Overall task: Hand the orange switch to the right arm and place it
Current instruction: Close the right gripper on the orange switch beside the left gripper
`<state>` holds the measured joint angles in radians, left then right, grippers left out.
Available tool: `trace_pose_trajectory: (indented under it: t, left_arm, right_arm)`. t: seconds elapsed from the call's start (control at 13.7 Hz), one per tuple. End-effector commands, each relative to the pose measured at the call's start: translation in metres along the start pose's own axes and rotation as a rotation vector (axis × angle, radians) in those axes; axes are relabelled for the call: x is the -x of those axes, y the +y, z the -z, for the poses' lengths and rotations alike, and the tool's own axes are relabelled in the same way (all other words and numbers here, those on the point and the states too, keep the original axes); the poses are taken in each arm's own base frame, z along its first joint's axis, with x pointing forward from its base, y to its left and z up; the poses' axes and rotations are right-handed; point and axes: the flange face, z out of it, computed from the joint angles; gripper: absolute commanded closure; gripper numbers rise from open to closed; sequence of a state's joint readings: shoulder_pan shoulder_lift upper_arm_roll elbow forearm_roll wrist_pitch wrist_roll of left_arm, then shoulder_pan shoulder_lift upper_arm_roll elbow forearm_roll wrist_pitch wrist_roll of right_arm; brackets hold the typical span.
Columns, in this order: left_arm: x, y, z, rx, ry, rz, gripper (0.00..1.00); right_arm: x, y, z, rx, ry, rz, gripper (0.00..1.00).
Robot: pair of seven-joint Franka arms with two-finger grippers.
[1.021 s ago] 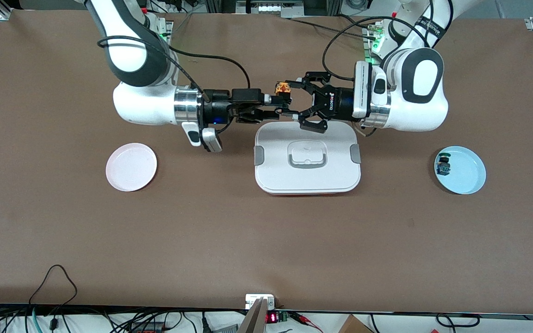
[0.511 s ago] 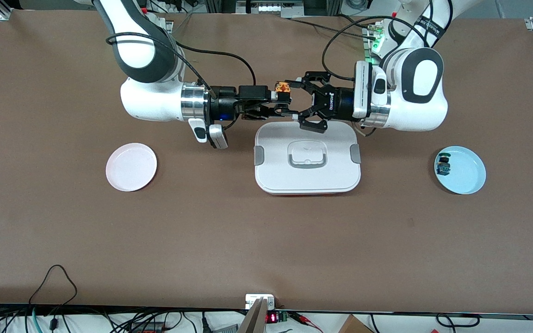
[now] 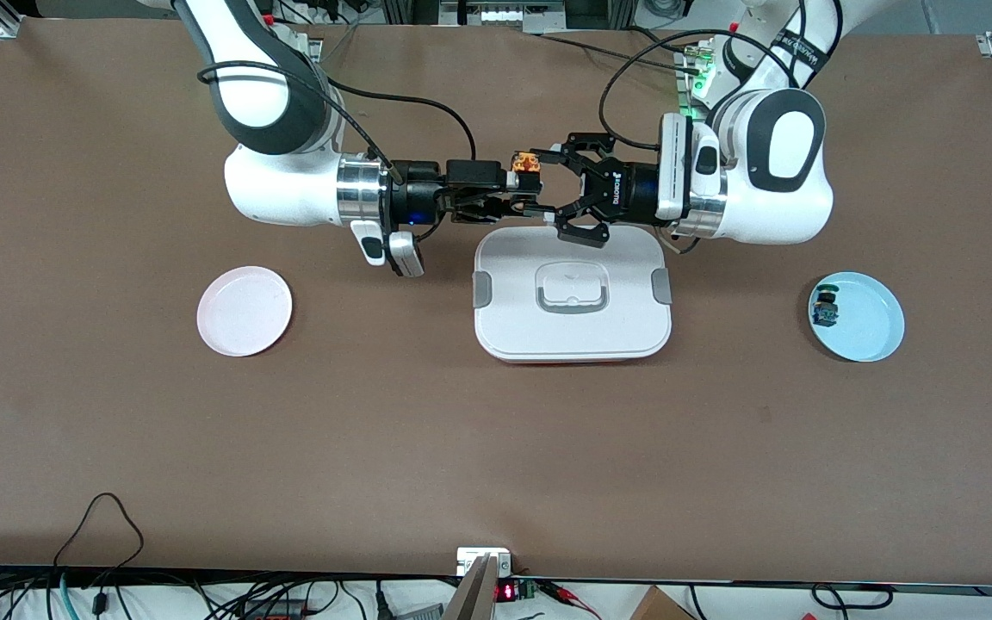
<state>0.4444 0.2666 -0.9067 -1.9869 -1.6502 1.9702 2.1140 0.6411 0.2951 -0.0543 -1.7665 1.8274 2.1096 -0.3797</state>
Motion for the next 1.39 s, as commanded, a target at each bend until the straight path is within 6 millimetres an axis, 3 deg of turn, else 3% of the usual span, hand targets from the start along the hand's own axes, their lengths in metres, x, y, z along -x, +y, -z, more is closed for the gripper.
trace_pose_trajectory:
  t: [0.0, 0.15, 0.29, 1.17, 1.24, 1.31]
  left_arm:
    - [-0.007, 0.005, 0.001, -0.023, 0.010, 0.004, 1.00]
    - [-0.007, 0.005, 0.001, -0.023, 0.010, 0.004, 1.00]
    - [-0.007, 0.005, 0.000, -0.021, 0.010, 0.004, 1.00]
    - [-0.006, 0.006, 0.000, -0.020, 0.014, 0.017, 1.00]
    - [-0.006, 0.007, -0.004, -0.014, 0.015, 0.017, 0.98]
    - [-0.006, 0.007, -0.003, -0.015, 0.014, 0.023, 0.85]
  right_arm:
    - [0.008, -0.004, 0.003, -0.010, 0.007, 0.029, 0.35]
    - [0.010, -0.002, 0.004, -0.007, 0.006, 0.051, 0.70]
    - [0.016, -0.004, 0.001, -0.008, -0.002, 0.056, 0.95]
    - [0.018, -0.006, 0.001, -0.008, -0.004, 0.059, 1.00]
    - [0.018, -0.006, 0.001, -0.008, -0.004, 0.059, 1.00]
    - [0.018, -0.006, 0.001, -0.010, -0.004, 0.058, 1.00]
